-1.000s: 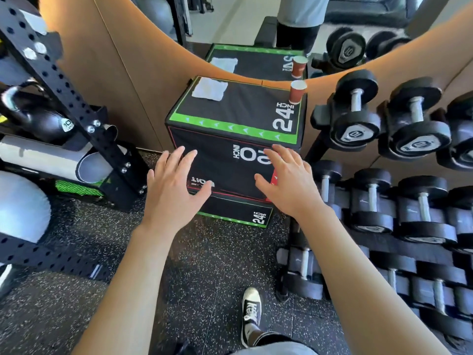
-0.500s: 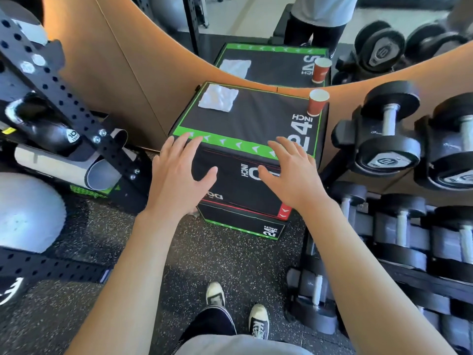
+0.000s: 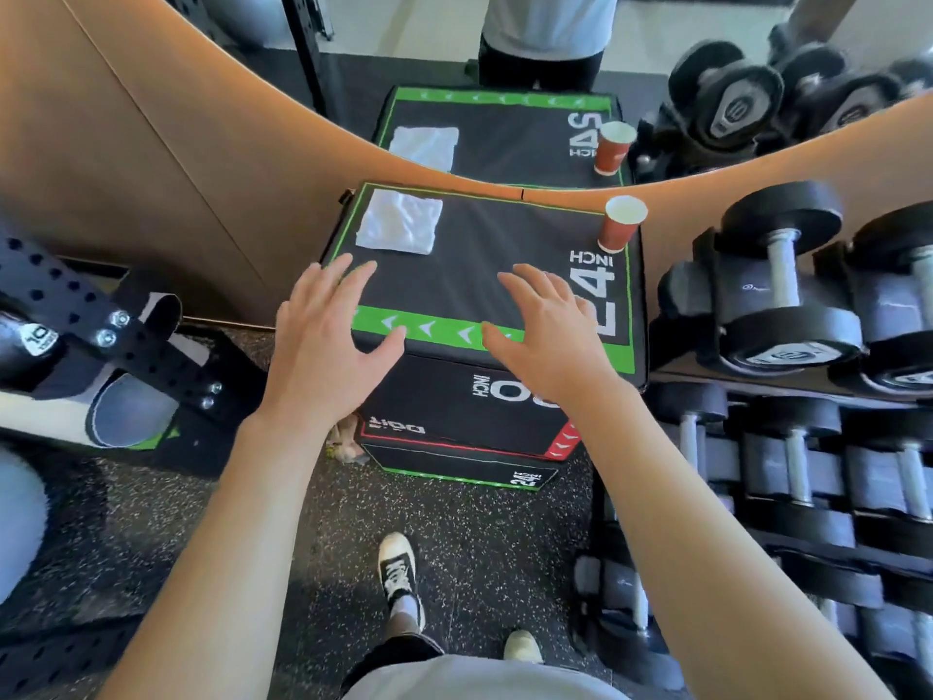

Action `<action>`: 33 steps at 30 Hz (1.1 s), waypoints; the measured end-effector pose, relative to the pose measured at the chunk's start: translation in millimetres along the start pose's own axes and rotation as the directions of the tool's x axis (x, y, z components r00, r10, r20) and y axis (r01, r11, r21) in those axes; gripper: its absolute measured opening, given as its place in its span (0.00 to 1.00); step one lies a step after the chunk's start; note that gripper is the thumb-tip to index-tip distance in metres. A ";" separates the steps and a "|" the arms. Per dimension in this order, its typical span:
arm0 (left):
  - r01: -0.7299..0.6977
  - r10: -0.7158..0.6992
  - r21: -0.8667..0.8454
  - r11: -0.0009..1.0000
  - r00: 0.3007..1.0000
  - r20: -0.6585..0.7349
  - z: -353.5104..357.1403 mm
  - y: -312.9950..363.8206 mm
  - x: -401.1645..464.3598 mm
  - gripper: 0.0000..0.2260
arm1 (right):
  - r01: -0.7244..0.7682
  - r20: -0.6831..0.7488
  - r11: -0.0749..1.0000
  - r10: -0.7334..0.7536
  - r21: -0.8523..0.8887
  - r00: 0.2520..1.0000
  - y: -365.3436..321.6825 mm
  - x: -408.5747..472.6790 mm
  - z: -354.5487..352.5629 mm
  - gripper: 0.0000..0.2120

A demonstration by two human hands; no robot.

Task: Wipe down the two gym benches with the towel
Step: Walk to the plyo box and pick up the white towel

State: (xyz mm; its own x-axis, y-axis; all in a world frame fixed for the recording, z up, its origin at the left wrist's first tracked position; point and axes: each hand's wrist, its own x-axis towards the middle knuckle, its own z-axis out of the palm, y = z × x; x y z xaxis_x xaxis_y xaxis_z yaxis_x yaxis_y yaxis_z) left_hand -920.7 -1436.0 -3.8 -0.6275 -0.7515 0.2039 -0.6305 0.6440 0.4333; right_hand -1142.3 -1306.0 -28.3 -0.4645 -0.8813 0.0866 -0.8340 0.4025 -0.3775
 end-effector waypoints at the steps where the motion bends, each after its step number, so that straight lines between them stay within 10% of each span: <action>1: -0.014 0.014 -0.001 1.000 1.000 0.010 -0.2 -9.4 11.8 0.32 | -0.016 0.009 1.000 0.016 -0.008 1.000 -5.9 10.3 4.0 0.32; 18: -0.115 0.123 -0.068 0.991 0.984 0.128 30.0 -112.0 142.0 0.31 | -0.162 0.029 0.986 0.163 -0.034 0.986 -51.6 122.1 57.1 0.30; 33: 0.029 -0.034 0.043 0.999 0.989 0.143 90.6 -150.9 185.7 0.33 | 0.002 0.203 1.000 -0.006 0.020 0.979 -16.6 247.3 121.7 0.32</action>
State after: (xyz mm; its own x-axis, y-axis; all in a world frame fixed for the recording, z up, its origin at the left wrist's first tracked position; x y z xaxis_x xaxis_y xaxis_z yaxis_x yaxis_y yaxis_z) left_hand -983.5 -1659.7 -110.9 -0.6642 -0.7450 0.0612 -0.6673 0.6278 0.4006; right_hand -1207.1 -1560.7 -112.8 -0.3892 -0.9157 -0.0998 -0.8287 0.3954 -0.3960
